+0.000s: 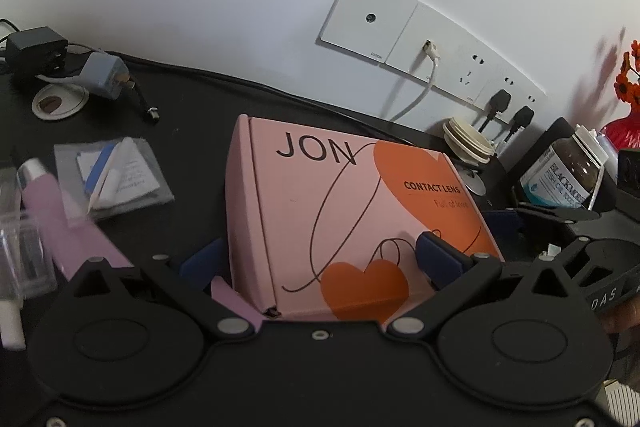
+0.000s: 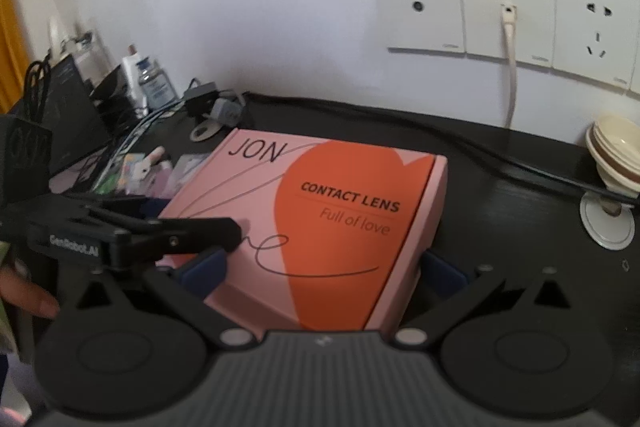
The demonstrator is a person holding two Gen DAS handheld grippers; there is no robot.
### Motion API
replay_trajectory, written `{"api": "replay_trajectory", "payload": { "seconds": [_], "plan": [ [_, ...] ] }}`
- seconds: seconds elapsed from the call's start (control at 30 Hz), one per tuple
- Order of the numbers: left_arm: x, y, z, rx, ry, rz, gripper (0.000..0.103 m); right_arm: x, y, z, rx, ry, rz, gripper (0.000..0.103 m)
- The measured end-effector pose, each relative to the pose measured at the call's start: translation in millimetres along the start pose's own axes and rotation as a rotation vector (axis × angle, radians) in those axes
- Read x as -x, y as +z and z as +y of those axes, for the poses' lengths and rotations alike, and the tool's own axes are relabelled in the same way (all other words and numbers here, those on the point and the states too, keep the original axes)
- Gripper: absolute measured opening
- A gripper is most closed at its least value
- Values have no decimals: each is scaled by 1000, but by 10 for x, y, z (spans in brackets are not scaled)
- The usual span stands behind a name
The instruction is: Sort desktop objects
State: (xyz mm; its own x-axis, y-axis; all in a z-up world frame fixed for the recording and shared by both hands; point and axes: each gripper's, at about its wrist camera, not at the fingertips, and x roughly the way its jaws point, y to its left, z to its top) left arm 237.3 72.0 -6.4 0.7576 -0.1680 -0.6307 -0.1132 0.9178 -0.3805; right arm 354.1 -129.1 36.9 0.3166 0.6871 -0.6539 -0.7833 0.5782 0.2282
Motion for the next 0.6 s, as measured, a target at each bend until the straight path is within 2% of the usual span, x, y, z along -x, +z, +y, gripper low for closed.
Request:
{"api": "replay_trajectory", "payload": {
  "seconds": [0.6],
  "plan": [
    [56,-14,-60,-35,29,0,103,77,-120,115,11,-15,-14,102]
  ]
}}
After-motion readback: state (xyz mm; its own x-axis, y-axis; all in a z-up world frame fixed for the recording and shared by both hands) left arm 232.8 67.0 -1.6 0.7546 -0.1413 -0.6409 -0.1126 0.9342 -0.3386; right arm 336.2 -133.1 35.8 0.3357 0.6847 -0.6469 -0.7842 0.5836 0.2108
